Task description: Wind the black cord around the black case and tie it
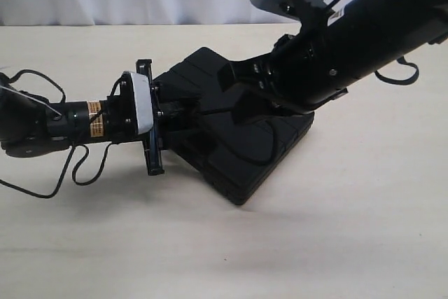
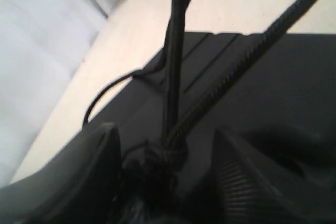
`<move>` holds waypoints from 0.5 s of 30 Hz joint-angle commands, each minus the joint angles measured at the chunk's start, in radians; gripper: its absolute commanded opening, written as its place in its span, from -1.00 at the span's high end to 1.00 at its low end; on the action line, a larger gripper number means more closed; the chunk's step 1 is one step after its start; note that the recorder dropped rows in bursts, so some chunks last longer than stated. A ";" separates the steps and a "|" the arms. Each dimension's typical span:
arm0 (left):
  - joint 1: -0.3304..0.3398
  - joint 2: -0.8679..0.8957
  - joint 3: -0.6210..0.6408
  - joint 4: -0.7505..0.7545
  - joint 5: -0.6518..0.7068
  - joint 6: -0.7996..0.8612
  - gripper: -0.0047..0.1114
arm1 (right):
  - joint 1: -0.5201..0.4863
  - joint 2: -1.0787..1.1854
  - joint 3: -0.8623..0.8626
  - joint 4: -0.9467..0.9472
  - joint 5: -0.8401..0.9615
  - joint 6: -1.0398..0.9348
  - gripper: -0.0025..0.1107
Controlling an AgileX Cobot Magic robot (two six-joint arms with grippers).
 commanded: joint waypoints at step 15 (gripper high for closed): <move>-0.007 -0.341 0.133 0.040 0.569 -1.077 0.02 | -0.006 -0.071 -0.035 -0.371 -0.143 -0.003 0.88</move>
